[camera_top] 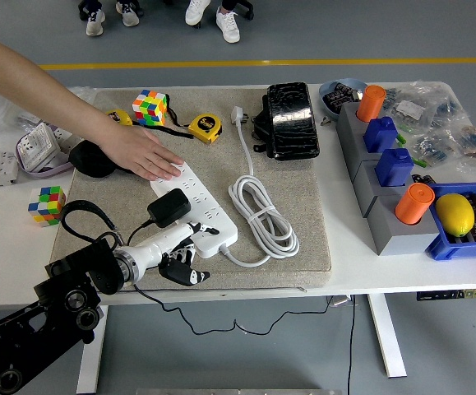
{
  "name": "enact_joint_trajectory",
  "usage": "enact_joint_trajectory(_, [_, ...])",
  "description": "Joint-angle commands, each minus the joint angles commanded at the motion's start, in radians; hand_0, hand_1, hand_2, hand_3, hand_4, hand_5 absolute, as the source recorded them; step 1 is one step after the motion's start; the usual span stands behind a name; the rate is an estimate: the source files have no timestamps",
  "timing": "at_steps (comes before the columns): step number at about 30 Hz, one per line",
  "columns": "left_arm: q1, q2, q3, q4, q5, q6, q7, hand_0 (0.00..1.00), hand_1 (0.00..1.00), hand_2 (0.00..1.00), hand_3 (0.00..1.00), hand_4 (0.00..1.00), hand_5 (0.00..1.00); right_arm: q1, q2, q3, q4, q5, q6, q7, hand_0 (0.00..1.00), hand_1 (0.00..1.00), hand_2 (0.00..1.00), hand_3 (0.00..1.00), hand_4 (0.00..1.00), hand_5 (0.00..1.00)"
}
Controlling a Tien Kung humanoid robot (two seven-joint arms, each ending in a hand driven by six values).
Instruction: Put the plug near the board,insert it into the board,press the button,pull the plug out
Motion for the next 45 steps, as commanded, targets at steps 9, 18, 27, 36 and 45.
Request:
enact_joint_trajectory(9, [-0.002,-0.004,-0.008,-0.005,-0.008,0.005,-0.011,0.065,0.094,0.155,0.929,0.763,0.002,0.0,0.001,0.002,0.001,-0.001,0.0,0.0,0.55,0.582,0.538,0.508,0.844,0.36])
enact_joint_trajectory(18, [-0.001,-0.005,-0.013,0.0,-0.018,0.011,-0.03,0.064,0.094,0.155,0.927,0.762,0.002,0.0,0.002,0.003,0.0,-0.001,0.0,0.0,0.551,0.583,0.538,0.508,0.844,0.36])
enact_joint_trajectory(27, [-0.002,-0.007,-0.014,0.008,-0.017,0.007,-0.029,0.064,0.094,0.155,0.919,0.762,0.002,0.0,0.001,0.001,0.001,-0.001,0.0,0.0,0.551,0.582,0.537,0.508,0.842,0.356])
enact_joint_trajectory(36, [-0.003,-0.007,-0.011,0.022,-0.012,-0.001,-0.021,0.064,0.094,0.155,0.912,0.761,0.002,0.002,0.002,0.005,0.001,-0.002,0.0,0.0,0.551,0.582,0.538,0.508,0.842,0.355])
enact_joint_trajectory(45, [0.002,-0.003,-0.007,0.031,-0.009,-0.019,-0.001,0.065,0.094,0.155,0.906,0.762,0.002,0.003,0.004,0.005,0.001,-0.002,0.0,0.0,0.551,0.582,0.537,0.508,0.842,0.355])
